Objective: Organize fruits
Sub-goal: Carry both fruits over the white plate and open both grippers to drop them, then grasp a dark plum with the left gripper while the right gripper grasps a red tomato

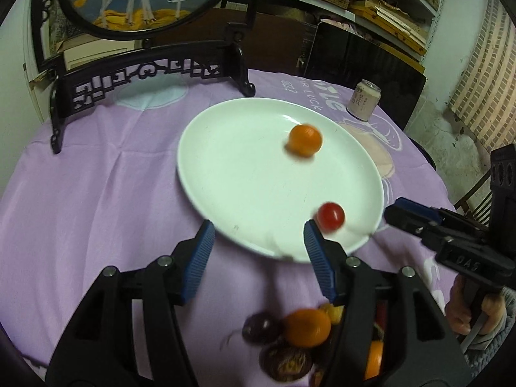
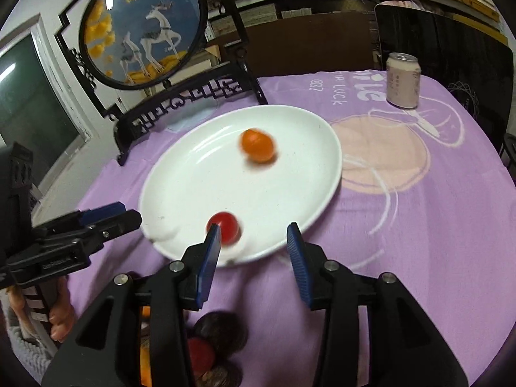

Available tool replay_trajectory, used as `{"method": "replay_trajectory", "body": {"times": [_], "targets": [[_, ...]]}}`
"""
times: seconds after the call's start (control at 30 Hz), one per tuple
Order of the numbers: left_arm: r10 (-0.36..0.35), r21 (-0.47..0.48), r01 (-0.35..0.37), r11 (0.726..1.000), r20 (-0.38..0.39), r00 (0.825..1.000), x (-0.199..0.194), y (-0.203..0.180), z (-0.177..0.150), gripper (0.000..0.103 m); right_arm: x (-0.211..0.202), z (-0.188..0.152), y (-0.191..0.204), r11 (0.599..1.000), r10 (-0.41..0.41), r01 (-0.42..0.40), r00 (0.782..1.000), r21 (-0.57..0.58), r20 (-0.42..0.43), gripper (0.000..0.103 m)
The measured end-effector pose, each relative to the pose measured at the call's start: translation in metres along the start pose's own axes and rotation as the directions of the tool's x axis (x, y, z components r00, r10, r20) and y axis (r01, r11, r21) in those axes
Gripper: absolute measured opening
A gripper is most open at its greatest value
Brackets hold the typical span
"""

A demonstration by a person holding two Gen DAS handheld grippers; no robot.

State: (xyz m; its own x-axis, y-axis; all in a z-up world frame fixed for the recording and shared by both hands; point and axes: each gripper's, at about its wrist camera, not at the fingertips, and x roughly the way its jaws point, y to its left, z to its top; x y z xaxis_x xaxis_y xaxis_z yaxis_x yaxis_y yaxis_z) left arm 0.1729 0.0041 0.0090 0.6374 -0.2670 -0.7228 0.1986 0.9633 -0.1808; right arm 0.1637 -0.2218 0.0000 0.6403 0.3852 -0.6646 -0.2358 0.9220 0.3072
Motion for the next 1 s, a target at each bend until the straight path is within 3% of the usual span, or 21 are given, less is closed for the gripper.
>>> {"method": "replay_trajectory", "body": {"times": [0.07, 0.2, 0.5, 0.63, 0.7, 0.77, 0.87, 1.0], "targets": [[0.001, 0.009, -0.001, 1.0, -0.005, 1.0, -0.008, 0.001, -0.01, 0.059, -0.012, -0.005, 0.003, 1.0, 0.009, -0.009, 1.0, 0.004, 0.013, 0.045], [0.005, 0.031, -0.004, 1.0, -0.027, 1.0, -0.022, 0.004, -0.036, 0.062, -0.03, -0.017, 0.006, 1.0, 0.016, -0.017, 0.999, 0.015, 0.035, 0.06], [0.012, 0.048, -0.008, 0.999, -0.086, 0.996, -0.016, 0.005, -0.059, 0.063, -0.061, -0.043, 0.002, 0.997, 0.052, -0.055, 0.997, 0.05, 0.054, 0.06], [0.04, 0.065, -0.036, 0.997, -0.071, 0.997, -0.012, 0.005, -0.061, 0.07, -0.061, -0.043, -0.001, 0.996, 0.067, -0.069, 0.997, 0.059, 0.045, 0.06], [0.08, 0.051, -0.076, 0.996, -0.077, 0.994, -0.007, 0.014, -0.06, 0.07, -0.059, -0.044, -0.001, 0.996, 0.062, -0.064, 0.997, 0.056, 0.039, 0.06], [0.094, 0.025, -0.092, 0.995, -0.086, 0.992, -0.004, 0.027, -0.058, 0.079, -0.059, -0.044, -0.002, 0.997, 0.057, -0.058, 0.998, 0.055, 0.035, 0.06], [0.113, -0.063, -0.118, 0.991, -0.081, 0.99, -0.012, 0.05, -0.054, 0.074, -0.061, -0.043, -0.003, 0.997, 0.058, -0.06, 0.998, 0.058, 0.041, 0.06], [0.077, -0.061, -0.081, 0.995, -0.063, 0.995, -0.017, 0.048, -0.056, 0.074, -0.061, -0.044, -0.001, 0.996, 0.068, -0.07, 0.997, 0.053, 0.041, 0.06]]}}
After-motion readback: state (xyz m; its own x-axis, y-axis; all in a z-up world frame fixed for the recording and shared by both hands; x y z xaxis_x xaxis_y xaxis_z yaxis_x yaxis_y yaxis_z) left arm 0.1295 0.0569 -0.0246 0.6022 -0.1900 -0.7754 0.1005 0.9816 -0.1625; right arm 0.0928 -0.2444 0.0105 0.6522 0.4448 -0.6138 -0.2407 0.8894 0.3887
